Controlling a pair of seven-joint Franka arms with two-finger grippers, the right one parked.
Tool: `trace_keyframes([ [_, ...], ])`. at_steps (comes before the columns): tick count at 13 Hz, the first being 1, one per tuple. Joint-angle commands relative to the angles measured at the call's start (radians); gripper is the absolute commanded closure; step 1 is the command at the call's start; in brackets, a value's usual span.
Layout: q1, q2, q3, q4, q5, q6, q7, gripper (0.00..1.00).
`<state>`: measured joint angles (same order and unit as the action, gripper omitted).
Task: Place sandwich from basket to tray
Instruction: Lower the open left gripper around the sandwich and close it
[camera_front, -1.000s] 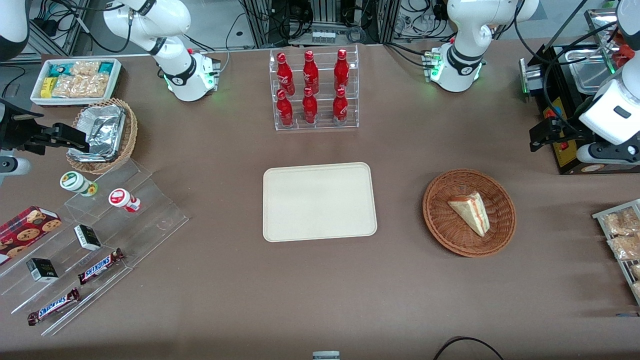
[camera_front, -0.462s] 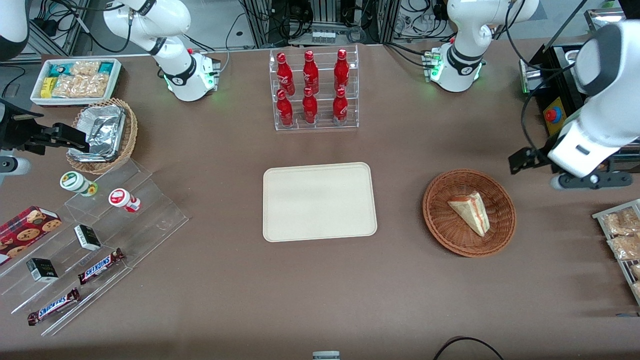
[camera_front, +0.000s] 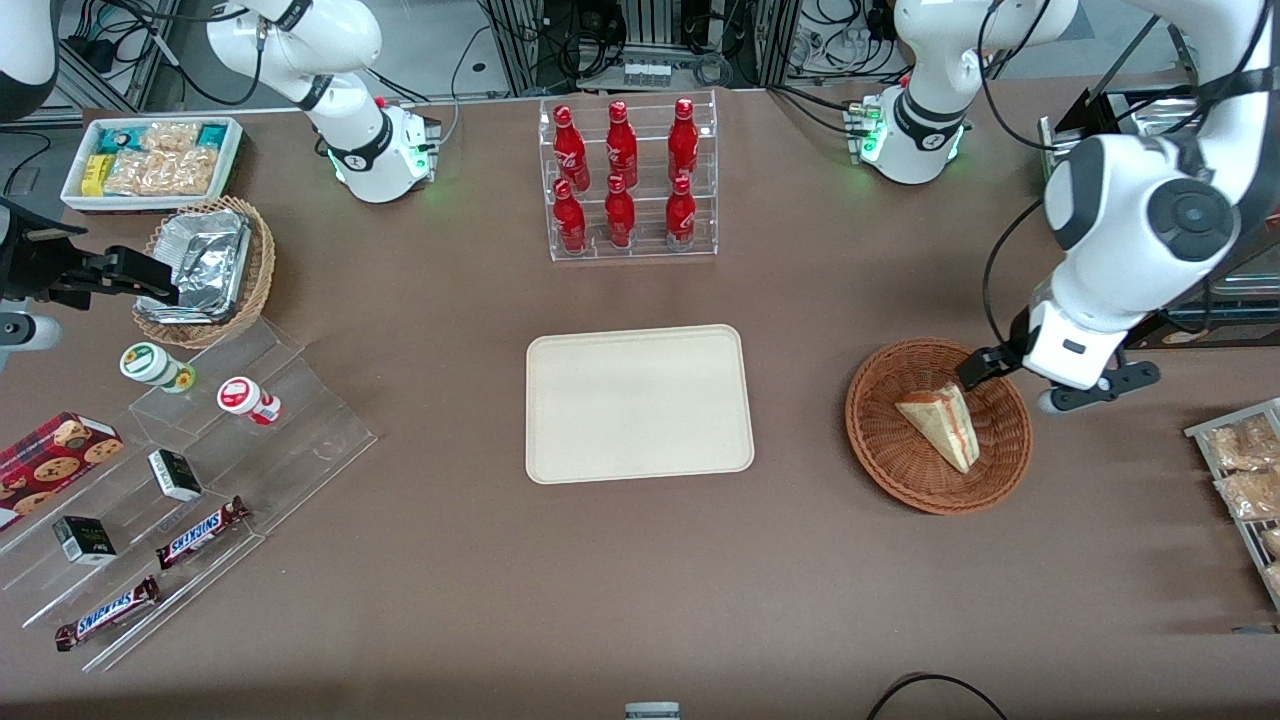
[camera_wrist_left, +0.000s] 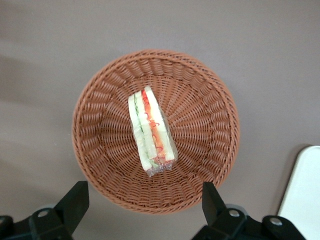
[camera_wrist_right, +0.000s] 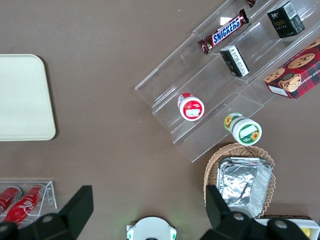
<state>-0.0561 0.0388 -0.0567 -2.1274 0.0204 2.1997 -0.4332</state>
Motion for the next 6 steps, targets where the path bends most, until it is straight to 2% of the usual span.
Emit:
trace_keyframes([
  [1, 0.004, -0.005, -0.002, -0.098, 0.0, 0.113, -0.054, 0.0],
  [6, 0.004, 0.082, -0.002, -0.129, 0.0, 0.248, -0.136, 0.0],
])
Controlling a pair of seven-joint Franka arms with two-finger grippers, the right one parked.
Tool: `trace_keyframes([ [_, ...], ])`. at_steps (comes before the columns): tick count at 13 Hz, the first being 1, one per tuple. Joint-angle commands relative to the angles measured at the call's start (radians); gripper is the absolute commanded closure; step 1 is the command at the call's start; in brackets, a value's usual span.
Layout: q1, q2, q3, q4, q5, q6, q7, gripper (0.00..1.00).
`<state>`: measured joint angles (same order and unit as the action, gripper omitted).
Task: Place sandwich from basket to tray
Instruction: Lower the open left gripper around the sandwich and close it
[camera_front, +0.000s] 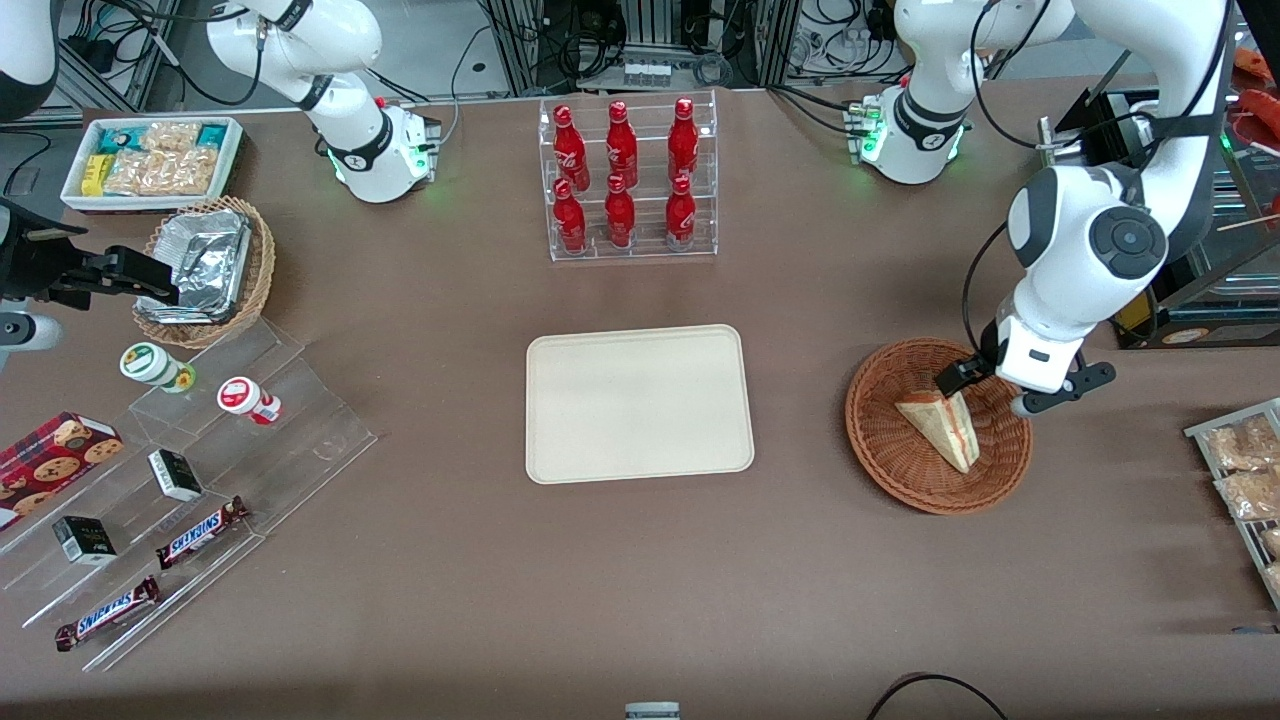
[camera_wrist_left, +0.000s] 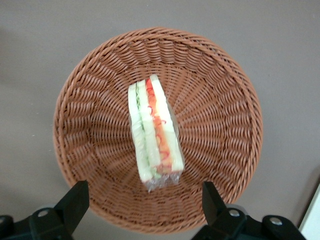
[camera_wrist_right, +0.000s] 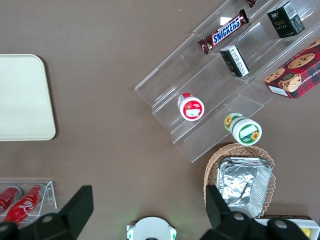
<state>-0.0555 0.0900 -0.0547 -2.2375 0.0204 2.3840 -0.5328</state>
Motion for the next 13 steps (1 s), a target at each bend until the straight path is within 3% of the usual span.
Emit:
trace_keyframes([
  [1, 0.003, 0.043, -0.004, -0.036, 0.0, 0.102, -0.039, 0.0],
  [8, 0.002, 0.151, -0.002, -0.076, 0.0, 0.291, -0.092, 0.02],
  [9, 0.002, 0.157, -0.002, -0.074, 0.0, 0.293, -0.09, 0.22],
  [10, 0.002, 0.159, -0.002, -0.073, 0.0, 0.291, -0.085, 0.69],
  [11, 0.002, 0.157, -0.002, -0.071, 0.001, 0.29, -0.078, 1.0],
  [13, 0.002, 0.149, -0.002, -0.068, 0.003, 0.279, -0.073, 1.0],
])
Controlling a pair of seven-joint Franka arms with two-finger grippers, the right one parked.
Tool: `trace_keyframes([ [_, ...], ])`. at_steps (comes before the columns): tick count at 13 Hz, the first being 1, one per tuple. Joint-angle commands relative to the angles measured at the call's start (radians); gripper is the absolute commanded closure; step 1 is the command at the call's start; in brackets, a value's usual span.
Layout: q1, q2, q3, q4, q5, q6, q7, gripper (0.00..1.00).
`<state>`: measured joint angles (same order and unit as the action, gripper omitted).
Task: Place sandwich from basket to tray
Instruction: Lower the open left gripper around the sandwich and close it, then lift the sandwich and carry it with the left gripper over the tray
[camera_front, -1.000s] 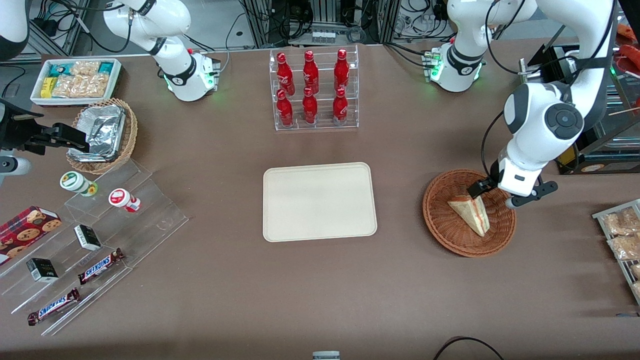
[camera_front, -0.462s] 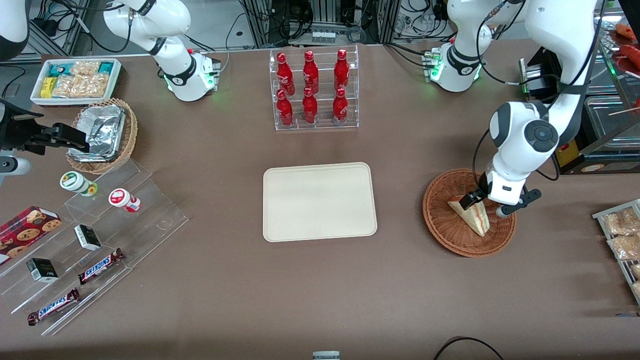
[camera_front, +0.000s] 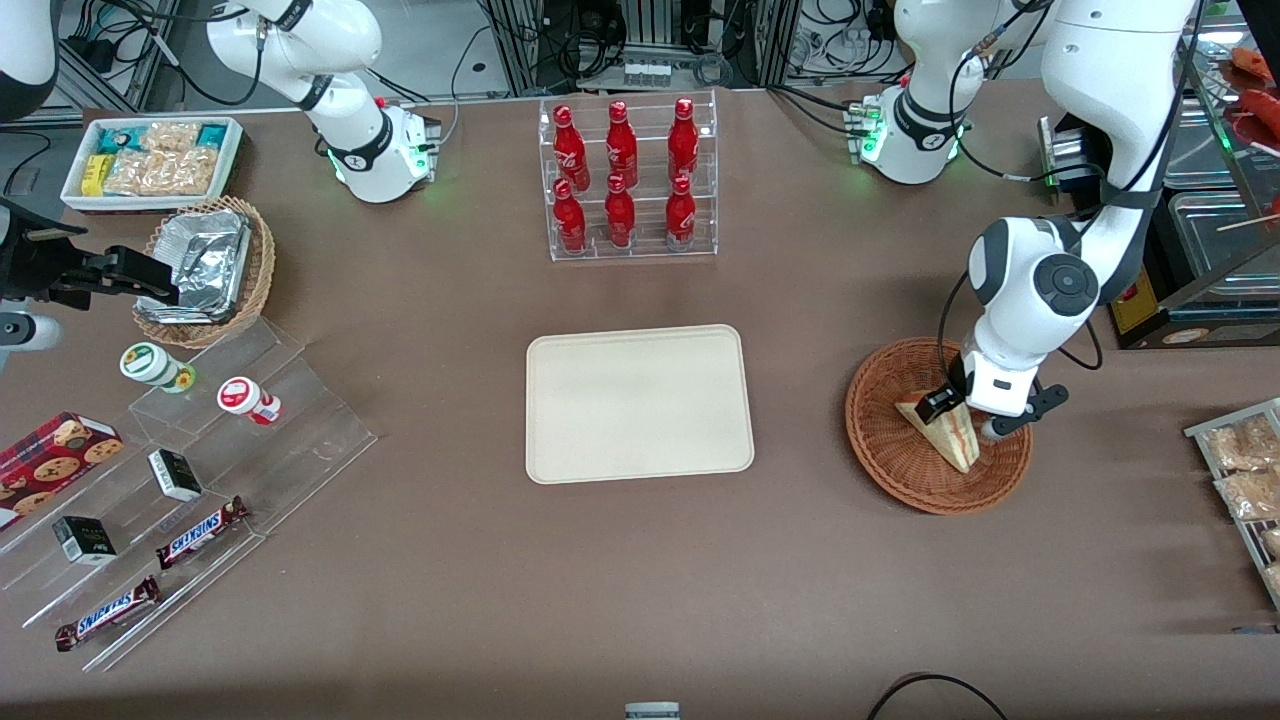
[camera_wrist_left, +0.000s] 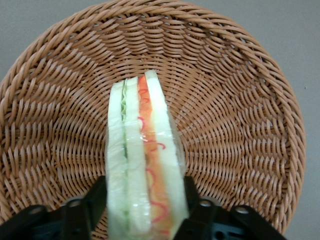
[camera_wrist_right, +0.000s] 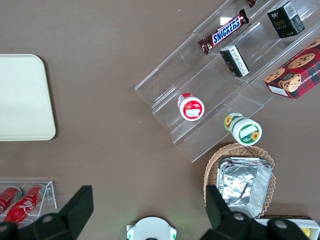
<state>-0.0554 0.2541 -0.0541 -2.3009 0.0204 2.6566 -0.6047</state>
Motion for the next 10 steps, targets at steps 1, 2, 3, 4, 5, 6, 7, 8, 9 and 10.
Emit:
trace_keyframes([
  [1, 0.0, -0.027, -0.004, -0.003, 0.003, -0.006, -0.001, 1.0],
  [2, 0.0, -0.047, -0.004, 0.001, 0.004, -0.042, -0.001, 1.0],
  [3, -0.001, -0.07, -0.006, 0.02, 0.012, -0.097, -0.001, 1.0],
  [4, -0.017, -0.087, -0.007, 0.052, 0.033, -0.171, -0.001, 1.0],
  [5, -0.03, -0.094, -0.006, 0.104, 0.053, -0.26, -0.003, 1.0],
  [6, -0.037, -0.096, -0.007, 0.166, 0.065, -0.359, -0.004, 1.0],
  [7, -0.056, -0.096, -0.007, 0.237, 0.075, -0.459, -0.003, 1.0],
  [8, -0.069, -0.093, -0.007, 0.301, 0.075, -0.54, -0.001, 1.0],
  [9, -0.084, -0.088, -0.009, 0.369, 0.075, -0.614, -0.004, 1.0],
  [10, -0.11, -0.084, -0.01, 0.42, 0.072, -0.659, -0.015, 1.0],
])
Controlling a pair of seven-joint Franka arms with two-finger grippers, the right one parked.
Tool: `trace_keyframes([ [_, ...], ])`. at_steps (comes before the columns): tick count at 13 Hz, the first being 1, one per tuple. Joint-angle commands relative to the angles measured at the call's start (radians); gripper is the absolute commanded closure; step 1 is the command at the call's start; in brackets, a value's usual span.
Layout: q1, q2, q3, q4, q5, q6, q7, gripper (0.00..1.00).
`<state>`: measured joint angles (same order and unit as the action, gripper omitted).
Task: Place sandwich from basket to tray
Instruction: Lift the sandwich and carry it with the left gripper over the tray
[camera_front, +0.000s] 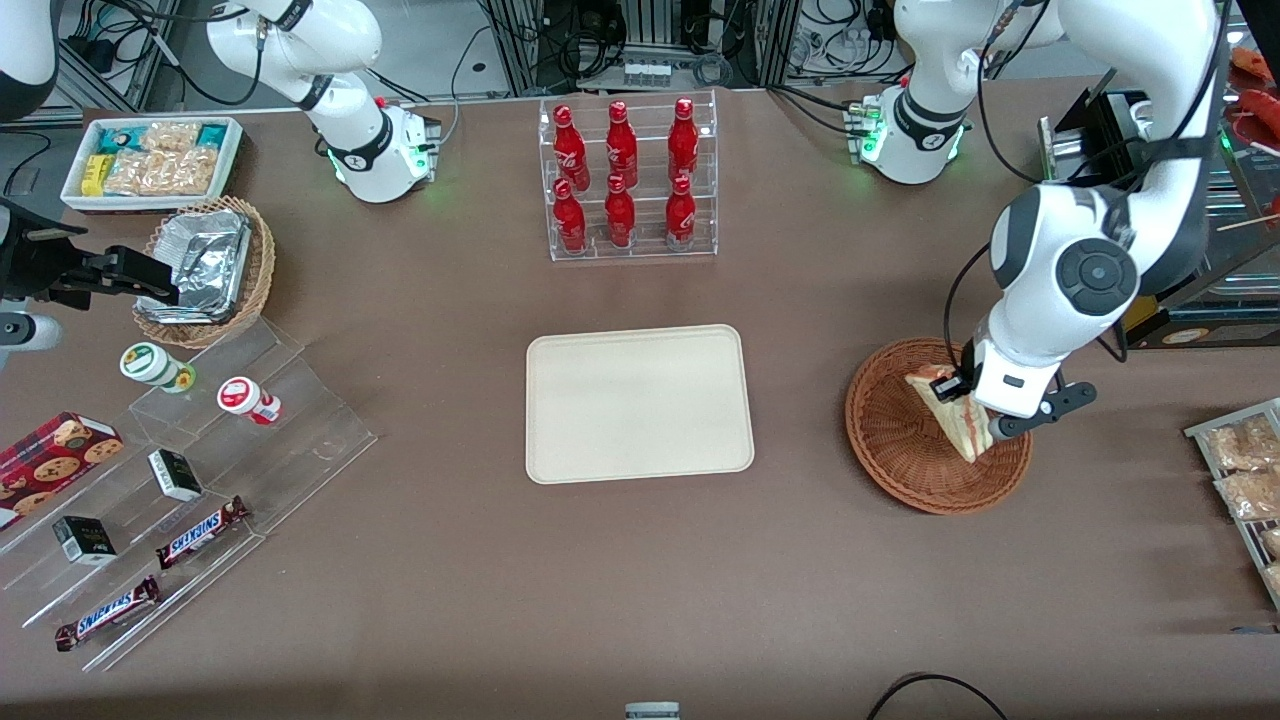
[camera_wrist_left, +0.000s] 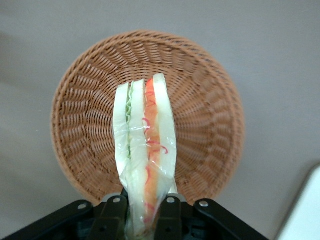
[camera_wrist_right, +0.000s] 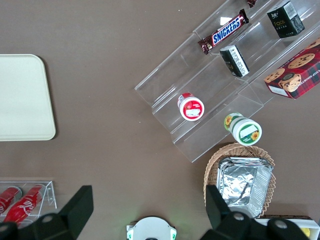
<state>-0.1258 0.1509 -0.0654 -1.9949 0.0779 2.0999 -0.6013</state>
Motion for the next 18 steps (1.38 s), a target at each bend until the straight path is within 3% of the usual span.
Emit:
trace_keyframes([
  [1, -0.067, 0.033, 0.001, 0.176, 0.004, -0.128, -0.026, 1.0],
  [4, -0.217, 0.099, -0.004, 0.31, -0.001, -0.153, -0.087, 1.0],
  [10, -0.46, 0.398, -0.004, 0.628, -0.015, -0.175, -0.172, 1.0],
  [14, -0.538, 0.518, -0.004, 0.729, -0.013, -0.155, -0.172, 1.0],
  [18, -0.592, 0.587, -0.005, 0.735, -0.015, -0.057, -0.176, 1.0],
])
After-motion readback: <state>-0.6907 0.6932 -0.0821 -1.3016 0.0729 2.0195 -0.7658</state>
